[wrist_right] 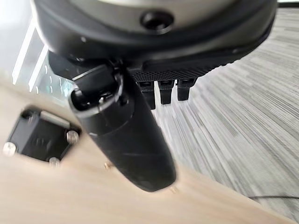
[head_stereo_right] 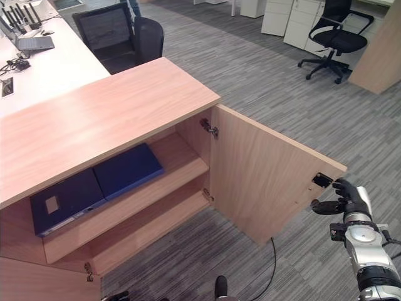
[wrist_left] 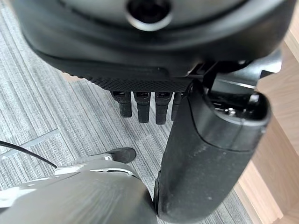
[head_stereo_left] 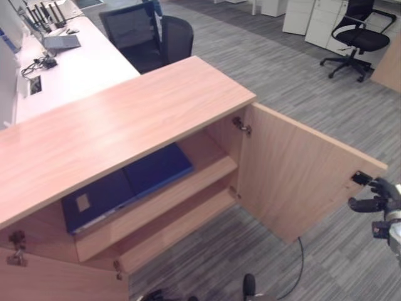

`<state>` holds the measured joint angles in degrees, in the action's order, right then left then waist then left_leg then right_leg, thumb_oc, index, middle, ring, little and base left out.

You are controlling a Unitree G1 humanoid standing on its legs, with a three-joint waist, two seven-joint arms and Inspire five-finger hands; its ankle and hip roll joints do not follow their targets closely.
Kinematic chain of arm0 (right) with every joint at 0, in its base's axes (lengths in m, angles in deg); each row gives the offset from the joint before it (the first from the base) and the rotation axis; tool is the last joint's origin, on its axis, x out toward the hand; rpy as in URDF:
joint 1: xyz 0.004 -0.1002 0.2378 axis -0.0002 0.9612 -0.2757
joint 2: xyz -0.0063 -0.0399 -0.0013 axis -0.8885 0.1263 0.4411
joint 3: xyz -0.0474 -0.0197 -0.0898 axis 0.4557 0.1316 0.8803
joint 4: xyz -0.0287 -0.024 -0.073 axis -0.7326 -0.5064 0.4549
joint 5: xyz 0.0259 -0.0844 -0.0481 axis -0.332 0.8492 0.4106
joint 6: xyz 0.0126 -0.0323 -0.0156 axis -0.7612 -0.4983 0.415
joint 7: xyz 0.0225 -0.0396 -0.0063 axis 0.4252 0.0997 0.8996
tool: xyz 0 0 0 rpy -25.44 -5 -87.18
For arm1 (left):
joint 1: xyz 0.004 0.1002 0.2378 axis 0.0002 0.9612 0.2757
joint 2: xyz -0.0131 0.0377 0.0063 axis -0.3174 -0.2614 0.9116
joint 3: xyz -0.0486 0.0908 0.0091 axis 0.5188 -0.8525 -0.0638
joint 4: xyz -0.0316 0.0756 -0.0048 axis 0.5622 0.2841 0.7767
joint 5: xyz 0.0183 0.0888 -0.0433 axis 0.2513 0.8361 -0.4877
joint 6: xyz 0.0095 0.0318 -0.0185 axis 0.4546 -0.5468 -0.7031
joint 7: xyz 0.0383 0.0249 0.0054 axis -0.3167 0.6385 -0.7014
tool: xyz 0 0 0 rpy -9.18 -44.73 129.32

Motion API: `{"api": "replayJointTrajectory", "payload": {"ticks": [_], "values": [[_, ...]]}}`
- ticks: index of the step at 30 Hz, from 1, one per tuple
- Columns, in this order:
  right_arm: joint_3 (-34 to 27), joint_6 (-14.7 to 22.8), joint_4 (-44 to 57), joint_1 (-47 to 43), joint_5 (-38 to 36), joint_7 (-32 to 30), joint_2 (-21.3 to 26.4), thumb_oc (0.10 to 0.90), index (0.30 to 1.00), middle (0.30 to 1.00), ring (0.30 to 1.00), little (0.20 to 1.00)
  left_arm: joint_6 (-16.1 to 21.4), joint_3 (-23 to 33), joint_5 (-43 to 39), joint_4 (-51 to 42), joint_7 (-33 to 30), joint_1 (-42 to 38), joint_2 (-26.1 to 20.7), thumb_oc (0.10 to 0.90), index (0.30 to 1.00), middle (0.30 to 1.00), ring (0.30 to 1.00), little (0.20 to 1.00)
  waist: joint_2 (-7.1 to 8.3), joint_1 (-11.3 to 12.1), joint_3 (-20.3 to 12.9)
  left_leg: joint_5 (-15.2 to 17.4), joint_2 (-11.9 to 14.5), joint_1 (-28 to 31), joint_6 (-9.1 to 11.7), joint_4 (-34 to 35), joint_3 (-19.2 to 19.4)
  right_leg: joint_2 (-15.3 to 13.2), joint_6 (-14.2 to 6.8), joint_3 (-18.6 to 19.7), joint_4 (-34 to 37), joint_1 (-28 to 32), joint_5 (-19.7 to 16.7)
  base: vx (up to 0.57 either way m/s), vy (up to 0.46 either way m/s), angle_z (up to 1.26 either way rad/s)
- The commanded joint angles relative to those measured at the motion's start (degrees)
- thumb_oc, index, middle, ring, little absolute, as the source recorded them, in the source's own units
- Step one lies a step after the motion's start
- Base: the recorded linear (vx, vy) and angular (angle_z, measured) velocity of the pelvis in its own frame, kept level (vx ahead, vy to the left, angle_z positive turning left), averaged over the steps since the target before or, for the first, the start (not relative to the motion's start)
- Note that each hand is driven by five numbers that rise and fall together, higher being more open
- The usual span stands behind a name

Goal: Put the empty folder in the office cabinet

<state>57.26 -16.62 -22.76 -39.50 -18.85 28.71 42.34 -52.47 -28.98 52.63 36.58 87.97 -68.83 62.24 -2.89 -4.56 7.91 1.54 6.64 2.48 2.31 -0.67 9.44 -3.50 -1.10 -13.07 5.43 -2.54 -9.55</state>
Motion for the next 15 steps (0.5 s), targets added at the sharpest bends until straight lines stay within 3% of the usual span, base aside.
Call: {"api": "replayJointTrajectory", "payload": {"ticks": [1,4,8,13,15], "values": [[5.52,5.29,6.75,-8.27,-0.73,4.35,2.71,0.8,0.9,0.9,0.9,0.9,-0.33,-0.69,0.57,2.91,1.03,2.2,-4.05,0.8,0.9,0.9,0.9,0.9,6.42,2.53,-2.76,5.96,-1.91,2.21,1.0,-3.98,-0.75,1.57,-3.1,0.55,-2.18,2.95,10.51,0.01,-0.023,-0.11],[12.76,5.07,10.49,-10.75,0.7,8.08,5.01,0.8,0.9,0.9,0.9,0.9,-0.21,-1.29,0.92,2.47,1.44,1.57,-3.76,0.8,0.9,0.9,0.9,0.9,6.84,2.58,-3.07,5.97,-1.66,2.75,1.18,-3.68,-0.69,1.78,-3.08,0.7,-1.97,3.28,10.58,0.0,-0.008,-0.01],[16.39,5.47,13.74,-12.27,-0.83,10.14,6.47,0.8,0.9,0.9,0.9,0.9,-0.01,-1.88,1.16,2.2,1.82,1.0,-3.41,0.8,0.9,0.9,0.9,0.9,7.16,2.59,-3.21,6.02,-1.47,3.07,1.3,-3.55,-0.76,1.86,-3.12,0.93,-1.85,3.45,10.5,0.0,-0.017,-0.05],[16.48,6.94,31.16,-10.9,-12.95,14.22,1.33,0.8,0.9,0.9,0.9,0.9,-0.44,-0.98,2.52,2.76,2.17,0.38,-3.09,0.8,0.9,0.9,0.9,0.9,7.55,2.78,-3.88,6.5,-1.25,3.39,1.28,-3.84,-0.6,2.07,-3.09,1.33,-1.78,3.71,10.41,0.01,-0.026,-0.13],[16.26,7.65,36.09,-9.62,-17.27,14.46,-4.08,0.8,0.9,0.9,0.9,0.9,-0.51,-0.44,3.45,3.03,1.93,0.33,-2.97,0.8,0.9,0.9,0.9,0.9,7.44,3.03,-3.99,6.81,-1.17,3.59,1.21,-4.02,-0.83,2.04,-3.02,1.41,-1.79,3.89,10.31,0.01,-0.012,-0.36]]}}
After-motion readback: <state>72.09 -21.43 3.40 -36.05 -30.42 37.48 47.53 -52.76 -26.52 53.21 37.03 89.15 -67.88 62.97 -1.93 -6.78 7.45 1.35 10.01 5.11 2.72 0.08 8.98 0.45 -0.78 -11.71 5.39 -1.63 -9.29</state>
